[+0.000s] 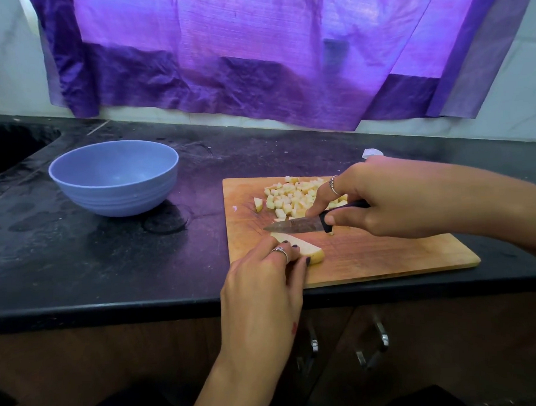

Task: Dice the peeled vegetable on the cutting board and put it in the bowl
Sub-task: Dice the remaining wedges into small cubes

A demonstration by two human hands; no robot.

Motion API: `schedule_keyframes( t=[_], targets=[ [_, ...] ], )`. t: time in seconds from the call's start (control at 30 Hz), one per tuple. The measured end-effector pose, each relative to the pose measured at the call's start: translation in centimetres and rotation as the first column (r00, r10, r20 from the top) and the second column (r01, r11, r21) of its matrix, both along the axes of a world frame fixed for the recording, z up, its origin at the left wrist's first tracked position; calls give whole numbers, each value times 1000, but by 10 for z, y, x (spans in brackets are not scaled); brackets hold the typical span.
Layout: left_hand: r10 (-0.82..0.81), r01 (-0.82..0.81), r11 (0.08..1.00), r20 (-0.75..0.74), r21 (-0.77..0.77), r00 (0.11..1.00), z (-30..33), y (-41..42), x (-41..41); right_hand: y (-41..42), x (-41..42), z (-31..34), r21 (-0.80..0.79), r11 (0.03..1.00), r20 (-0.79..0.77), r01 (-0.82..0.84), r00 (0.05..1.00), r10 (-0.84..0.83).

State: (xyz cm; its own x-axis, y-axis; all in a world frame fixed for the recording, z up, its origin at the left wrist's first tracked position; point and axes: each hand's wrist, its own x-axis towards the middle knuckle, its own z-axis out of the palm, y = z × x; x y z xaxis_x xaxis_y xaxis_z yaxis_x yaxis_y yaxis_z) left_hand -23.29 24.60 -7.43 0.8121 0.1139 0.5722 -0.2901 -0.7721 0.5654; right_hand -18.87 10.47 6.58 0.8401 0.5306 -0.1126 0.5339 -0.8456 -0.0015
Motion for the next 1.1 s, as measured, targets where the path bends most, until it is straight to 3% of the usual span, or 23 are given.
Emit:
schedule_keyframes(
  t=[0.17, 1.1],
  targets=[
    [9, -10, 1000, -18, -11, 1000, 1, 0, -1, -1, -1, 0, 42, 999, 13, 18, 1000, -19],
    [19, -19, 999, -8, 32, 1000, 3, 1, 1, 18, -2, 11, -72, 997, 7, -28, 1000, 29]
  ],
)
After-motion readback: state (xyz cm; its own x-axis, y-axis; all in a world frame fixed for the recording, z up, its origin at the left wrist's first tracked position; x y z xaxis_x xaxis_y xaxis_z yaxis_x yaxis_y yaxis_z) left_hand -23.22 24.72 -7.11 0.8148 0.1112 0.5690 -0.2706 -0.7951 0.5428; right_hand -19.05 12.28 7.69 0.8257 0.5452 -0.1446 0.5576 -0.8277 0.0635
